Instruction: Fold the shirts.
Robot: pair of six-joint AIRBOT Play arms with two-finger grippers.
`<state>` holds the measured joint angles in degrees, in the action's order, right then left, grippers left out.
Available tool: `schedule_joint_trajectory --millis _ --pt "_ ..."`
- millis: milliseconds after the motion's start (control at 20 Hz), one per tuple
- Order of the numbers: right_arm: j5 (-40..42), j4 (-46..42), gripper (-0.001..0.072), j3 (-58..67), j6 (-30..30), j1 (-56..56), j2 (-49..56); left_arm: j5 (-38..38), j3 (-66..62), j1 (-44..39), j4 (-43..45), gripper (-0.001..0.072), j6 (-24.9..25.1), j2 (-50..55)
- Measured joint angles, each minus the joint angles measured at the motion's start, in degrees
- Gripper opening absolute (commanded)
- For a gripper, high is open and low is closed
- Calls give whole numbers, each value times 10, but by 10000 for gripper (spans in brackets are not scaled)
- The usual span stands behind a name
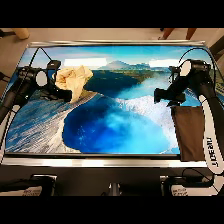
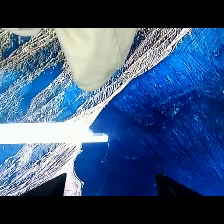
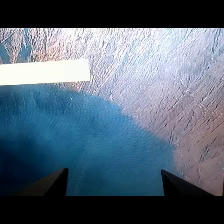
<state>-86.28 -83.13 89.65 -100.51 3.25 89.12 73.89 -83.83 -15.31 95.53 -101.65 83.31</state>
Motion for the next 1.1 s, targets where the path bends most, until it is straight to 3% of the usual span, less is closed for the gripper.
schedule_joint_trajectory --millis 750,1000,1100 --pt "-1 0 602 0 0 0 0 -4 0 0 0 649 0 1" --pt "36 0 601 0 0 0 0 -80 -2 1 0 650 -2 23" --pt "56 0 601 0 0 0 0 -112 -21 21 3 673 -26 55"
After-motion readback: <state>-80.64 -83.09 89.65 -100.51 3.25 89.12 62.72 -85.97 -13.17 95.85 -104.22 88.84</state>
